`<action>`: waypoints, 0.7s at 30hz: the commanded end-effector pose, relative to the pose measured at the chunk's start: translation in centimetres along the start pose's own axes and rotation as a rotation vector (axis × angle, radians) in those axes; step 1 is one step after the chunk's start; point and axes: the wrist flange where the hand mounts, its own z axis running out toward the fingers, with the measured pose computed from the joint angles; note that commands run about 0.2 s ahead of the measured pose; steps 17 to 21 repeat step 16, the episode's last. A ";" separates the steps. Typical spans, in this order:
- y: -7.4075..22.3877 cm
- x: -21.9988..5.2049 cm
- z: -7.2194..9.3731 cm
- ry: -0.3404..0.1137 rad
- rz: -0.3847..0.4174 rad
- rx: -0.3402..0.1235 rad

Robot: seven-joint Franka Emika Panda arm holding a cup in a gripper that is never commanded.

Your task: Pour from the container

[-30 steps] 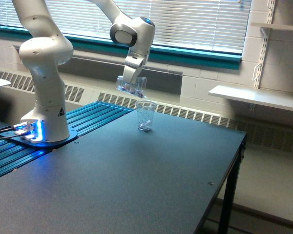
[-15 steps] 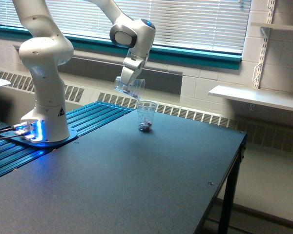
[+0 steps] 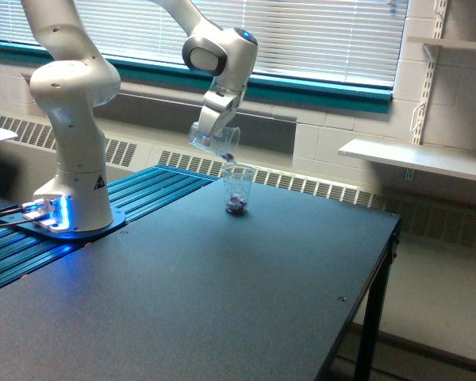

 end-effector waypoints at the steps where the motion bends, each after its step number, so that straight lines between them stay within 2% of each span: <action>1: -0.3 0.2 -0.2 -0.007 0.018 -0.008; 21: -0.5 0.4 0.0 0.000 0.040 -0.018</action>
